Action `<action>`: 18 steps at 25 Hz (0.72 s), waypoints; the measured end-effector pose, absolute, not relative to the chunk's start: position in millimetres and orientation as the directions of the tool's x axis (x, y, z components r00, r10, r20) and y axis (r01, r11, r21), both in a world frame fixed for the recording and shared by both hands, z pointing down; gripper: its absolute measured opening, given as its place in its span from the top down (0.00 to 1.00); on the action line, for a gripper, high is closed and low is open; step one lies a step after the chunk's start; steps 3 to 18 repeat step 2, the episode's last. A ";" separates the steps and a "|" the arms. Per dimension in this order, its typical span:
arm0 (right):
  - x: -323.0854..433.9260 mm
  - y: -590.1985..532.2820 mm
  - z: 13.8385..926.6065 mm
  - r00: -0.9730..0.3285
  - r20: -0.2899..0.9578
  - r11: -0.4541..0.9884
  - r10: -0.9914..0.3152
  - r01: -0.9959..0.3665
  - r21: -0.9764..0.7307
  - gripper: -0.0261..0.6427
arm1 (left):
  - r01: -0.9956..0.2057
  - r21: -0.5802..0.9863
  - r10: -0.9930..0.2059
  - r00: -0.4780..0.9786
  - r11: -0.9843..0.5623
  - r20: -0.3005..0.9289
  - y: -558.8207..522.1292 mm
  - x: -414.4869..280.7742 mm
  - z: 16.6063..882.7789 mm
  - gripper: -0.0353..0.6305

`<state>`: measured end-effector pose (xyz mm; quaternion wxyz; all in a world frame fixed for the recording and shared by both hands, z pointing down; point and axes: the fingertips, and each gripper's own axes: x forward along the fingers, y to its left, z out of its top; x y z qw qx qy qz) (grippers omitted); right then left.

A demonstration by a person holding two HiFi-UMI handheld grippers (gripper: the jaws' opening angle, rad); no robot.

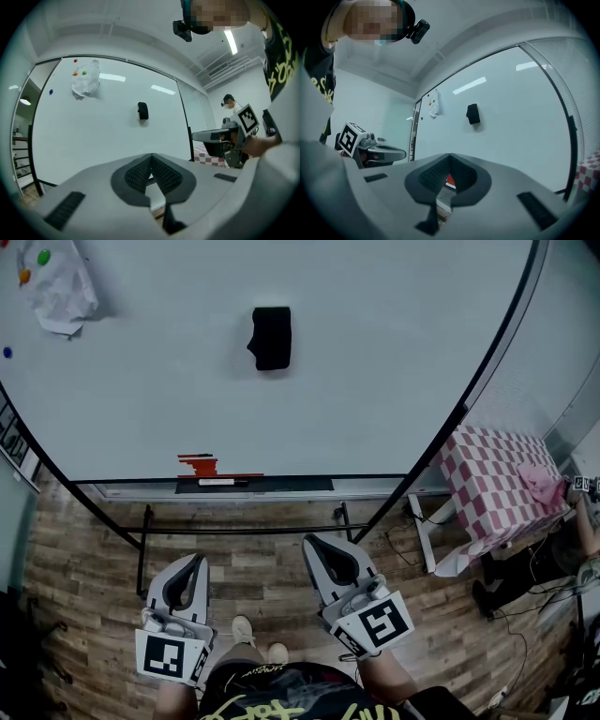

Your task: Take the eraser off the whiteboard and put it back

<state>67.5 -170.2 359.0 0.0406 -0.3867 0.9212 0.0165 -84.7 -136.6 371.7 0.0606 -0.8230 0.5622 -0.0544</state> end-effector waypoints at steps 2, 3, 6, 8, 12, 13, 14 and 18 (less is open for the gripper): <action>67.2 -170.8 359.4 -0.698 -0.088 0.701 -0.711 -0.713 -0.001 0.95 | -0.914 -0.182 -0.931 0.366 -0.363 0.022 -137.3 -85.4 372.3 0.94; 67.2 -170.8 359.4 -0.698 -0.088 0.701 -0.711 -0.713 -0.001 0.95 | -0.914 -0.182 -0.931 0.366 -0.363 0.022 -137.3 -85.4 372.3 0.94; 67.2 -170.8 359.4 -0.698 -0.088 0.701 -0.711 -0.713 -0.001 0.95 | -0.914 -0.182 -0.931 0.366 -0.363 0.022 -137.3 -85.4 372.3 0.94; 67.2 -170.8 359.4 -0.698 -0.088 0.701 -0.711 -0.713 -0.001 0.95 | -0.914 -0.182 -0.931 0.366 -0.363 0.022 -137.3 -85.4 372.3 0.94; 67.2 -170.8 359.4 -0.698 -0.088 0.701 -0.711 -0.713 -0.001 0.95 | -0.914 -0.182 -0.931 0.366 -0.363 0.022 -137.3 -85.4 372.3 0.94; 67.2 -170.8 359.4 -0.698 -0.088 0.701 -0.711 -0.713 -0.001 0.95 | -0.914 -0.182 -0.931 0.366 -0.363 0.022 -137.3 -85.4 372.3 0.94; 67.2 -170.8 359.4 -0.698 -0.088 0.701 -0.711 -0.713 -0.001 0.95 | -0.914 -0.182 -0.931 0.366 -0.363 0.022 -137.3 -85.4 372.3 0.94; 67.2 -170.8 359.4 -0.698 -0.088 0.701 -0.711 -0.713 -0.001 0.95 | -0.914 -0.182 -0.931 0.366 -0.363 0.022 -137.3 -85.4 372.3 0.94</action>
